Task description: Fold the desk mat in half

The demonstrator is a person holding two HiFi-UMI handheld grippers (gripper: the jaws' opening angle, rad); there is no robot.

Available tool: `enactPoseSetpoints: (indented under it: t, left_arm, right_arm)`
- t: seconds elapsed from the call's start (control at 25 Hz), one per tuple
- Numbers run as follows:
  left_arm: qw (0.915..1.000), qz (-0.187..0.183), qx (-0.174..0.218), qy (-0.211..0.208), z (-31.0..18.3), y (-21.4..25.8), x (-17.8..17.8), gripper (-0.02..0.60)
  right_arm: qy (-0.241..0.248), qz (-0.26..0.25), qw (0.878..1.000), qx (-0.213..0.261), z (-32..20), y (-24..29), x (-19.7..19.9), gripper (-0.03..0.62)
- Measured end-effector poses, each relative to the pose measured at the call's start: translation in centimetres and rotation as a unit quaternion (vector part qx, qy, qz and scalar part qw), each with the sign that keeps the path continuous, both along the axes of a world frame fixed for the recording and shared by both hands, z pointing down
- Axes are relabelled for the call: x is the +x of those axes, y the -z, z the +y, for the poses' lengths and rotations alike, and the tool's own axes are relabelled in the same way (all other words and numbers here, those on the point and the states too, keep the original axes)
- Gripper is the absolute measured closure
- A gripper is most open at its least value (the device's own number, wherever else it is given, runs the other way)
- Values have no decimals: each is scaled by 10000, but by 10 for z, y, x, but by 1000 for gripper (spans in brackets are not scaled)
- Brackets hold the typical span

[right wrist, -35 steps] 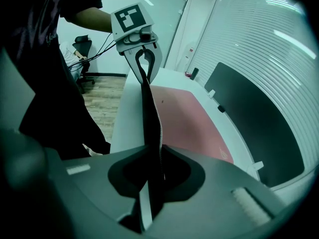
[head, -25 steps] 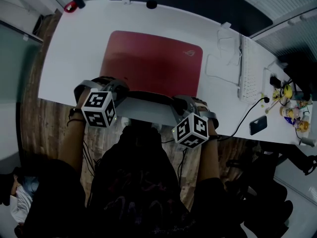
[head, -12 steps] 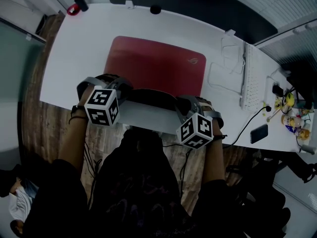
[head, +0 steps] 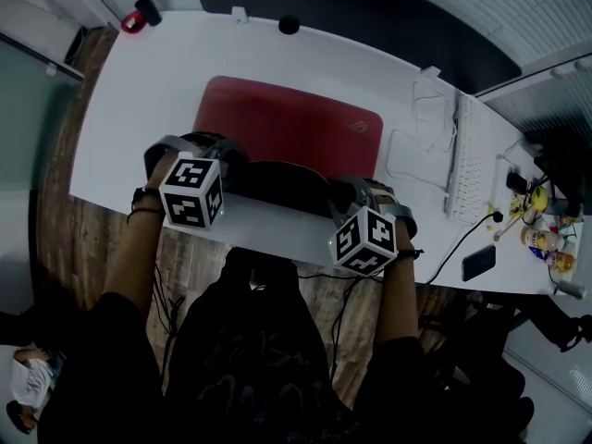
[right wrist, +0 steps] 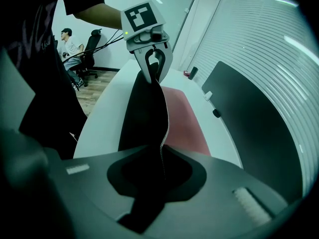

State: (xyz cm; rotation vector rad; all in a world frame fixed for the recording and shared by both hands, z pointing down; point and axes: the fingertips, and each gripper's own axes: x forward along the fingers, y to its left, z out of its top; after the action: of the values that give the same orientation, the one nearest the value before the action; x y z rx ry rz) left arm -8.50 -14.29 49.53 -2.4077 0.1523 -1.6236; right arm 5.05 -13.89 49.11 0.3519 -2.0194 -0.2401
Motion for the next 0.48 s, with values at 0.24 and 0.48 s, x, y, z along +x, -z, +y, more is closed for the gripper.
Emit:
enactPoseSetpoints:
  t: [0.24, 0.48]
  left_arm:
    - [10000, -11, 21, -52, -25, 0, 0, 548]
    - [10000, 53, 6, -59, -47, -7, 1, 548]
  right_arm:
    - [9, 15, 10000, -47, -23, 1, 0, 531]
    - [20, 45, 10000, -81, -45, -5, 0, 531]
